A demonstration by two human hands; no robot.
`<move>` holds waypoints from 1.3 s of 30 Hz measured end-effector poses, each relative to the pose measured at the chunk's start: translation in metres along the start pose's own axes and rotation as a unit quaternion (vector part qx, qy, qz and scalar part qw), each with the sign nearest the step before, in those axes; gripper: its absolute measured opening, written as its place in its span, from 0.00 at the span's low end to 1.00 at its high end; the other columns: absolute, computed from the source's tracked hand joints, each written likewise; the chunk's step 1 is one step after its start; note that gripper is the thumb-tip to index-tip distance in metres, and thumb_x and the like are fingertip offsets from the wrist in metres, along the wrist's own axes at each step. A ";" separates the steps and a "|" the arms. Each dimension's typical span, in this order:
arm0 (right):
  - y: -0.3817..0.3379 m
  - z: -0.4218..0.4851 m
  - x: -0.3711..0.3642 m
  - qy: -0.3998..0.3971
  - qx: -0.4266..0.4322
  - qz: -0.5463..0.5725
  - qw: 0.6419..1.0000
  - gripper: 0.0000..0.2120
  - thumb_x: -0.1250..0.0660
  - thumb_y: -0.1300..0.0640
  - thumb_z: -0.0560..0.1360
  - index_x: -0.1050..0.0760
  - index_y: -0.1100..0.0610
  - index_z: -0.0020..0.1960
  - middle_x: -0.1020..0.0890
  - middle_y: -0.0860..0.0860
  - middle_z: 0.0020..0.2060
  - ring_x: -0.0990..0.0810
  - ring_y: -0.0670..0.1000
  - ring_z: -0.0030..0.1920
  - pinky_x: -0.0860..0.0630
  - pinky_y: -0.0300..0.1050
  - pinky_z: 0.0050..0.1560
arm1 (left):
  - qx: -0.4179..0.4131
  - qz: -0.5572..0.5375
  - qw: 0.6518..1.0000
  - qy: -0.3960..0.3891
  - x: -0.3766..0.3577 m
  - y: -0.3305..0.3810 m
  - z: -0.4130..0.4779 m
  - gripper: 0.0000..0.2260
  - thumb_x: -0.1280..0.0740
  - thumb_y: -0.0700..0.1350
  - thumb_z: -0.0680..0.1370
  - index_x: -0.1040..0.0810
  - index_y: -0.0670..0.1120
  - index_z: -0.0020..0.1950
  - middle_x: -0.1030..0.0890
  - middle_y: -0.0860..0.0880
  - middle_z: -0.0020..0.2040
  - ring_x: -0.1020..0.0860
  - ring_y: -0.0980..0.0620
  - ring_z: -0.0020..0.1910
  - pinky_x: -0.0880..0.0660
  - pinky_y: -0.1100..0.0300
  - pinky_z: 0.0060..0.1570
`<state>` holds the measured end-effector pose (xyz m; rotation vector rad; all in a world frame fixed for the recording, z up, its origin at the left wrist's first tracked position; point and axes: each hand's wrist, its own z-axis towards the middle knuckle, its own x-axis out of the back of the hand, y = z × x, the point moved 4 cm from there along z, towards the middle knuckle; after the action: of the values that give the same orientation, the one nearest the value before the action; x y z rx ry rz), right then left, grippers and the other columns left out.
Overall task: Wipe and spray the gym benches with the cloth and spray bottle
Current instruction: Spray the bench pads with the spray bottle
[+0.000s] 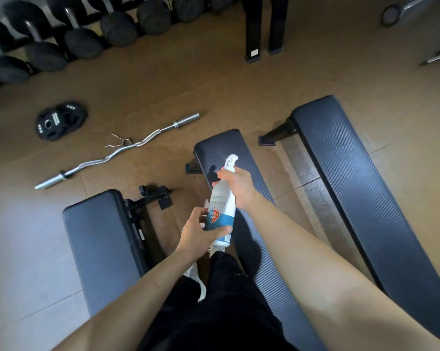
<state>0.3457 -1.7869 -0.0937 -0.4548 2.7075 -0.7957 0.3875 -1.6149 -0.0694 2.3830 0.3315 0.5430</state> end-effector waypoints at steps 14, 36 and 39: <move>0.027 -0.042 0.000 0.032 -0.007 0.007 0.999 0.13 0.27 0.63 0.76 0.26 0.64 0.57 0.20 0.62 0.44 0.14 0.57 0.35 0.18 0.46 0.34 | -0.016 -0.016 0.998 -0.058 0.008 -0.020 -0.036 0.22 0.18 0.54 0.68 0.26 0.53 0.54 0.18 0.53 0.52 0.19 0.59 0.49 0.22 0.65 0.44; 0.176 -0.186 0.122 0.127 0.037 0.062 0.989 0.08 0.28 0.67 0.75 0.27 0.62 0.50 0.23 0.57 0.36 0.17 0.55 0.29 0.19 0.46 0.32 | -0.040 0.036 0.982 -0.182 -0.084 -0.131 -0.181 0.26 0.19 0.57 0.69 0.29 0.54 0.58 0.21 0.58 0.53 0.20 0.62 0.51 0.20 0.68 0.45; 0.201 -0.204 0.148 0.088 0.044 0.054 0.994 0.08 0.27 0.66 0.76 0.25 0.61 0.50 0.21 0.57 0.38 0.15 0.60 0.35 0.17 0.53 0.40 | -0.042 0.015 0.984 -0.170 -0.115 -0.149 -0.213 0.26 0.20 0.53 0.71 0.31 0.51 0.60 0.24 0.58 0.53 0.21 0.59 0.51 0.24 0.73 0.39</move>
<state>0.0955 -1.5854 -0.0682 -0.2266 2.8139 -0.9607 0.1730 -1.4281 -0.0533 2.3474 0.1172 0.1519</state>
